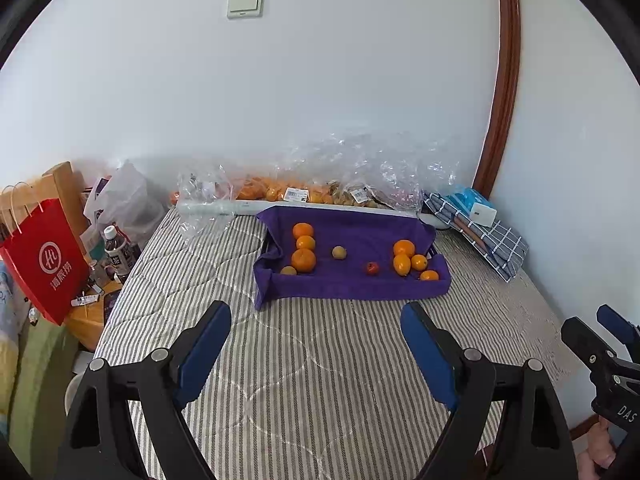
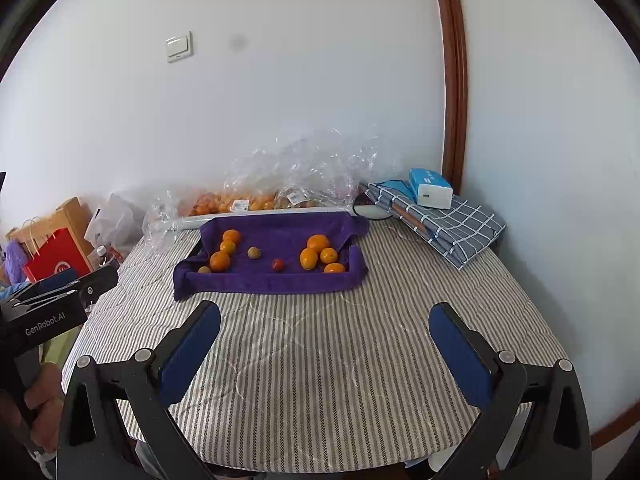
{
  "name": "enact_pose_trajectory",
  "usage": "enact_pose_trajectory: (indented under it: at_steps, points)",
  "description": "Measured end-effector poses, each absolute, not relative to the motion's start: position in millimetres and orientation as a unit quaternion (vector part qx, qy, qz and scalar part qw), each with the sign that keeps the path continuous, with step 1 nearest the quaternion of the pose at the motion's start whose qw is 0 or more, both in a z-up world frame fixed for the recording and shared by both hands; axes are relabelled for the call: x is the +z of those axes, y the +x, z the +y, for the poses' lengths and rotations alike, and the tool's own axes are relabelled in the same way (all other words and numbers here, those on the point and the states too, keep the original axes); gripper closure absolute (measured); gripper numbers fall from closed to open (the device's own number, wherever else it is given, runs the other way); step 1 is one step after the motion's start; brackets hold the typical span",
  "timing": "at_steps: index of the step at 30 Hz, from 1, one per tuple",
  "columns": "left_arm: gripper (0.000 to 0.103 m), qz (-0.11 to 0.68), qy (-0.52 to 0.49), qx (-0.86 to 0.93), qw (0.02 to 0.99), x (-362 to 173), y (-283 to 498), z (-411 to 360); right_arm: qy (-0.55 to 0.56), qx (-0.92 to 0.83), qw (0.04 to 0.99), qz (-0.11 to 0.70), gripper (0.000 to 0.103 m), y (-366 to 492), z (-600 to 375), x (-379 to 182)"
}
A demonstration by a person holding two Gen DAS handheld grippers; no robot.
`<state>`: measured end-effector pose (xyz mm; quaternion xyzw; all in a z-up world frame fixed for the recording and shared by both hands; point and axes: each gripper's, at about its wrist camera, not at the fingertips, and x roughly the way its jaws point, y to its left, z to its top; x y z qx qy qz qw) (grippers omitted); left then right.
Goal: Organize fruits
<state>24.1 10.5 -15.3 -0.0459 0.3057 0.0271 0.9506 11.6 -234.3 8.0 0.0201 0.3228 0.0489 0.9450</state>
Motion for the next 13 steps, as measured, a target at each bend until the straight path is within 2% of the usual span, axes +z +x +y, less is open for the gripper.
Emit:
enact_pose_trajectory:
  at_steps: [13]
  points:
    - [0.016,0.303,-0.042,0.03,0.952,-11.7,24.7,10.7,0.021,0.051,0.945,0.321,0.0,14.6,-233.8,8.4]
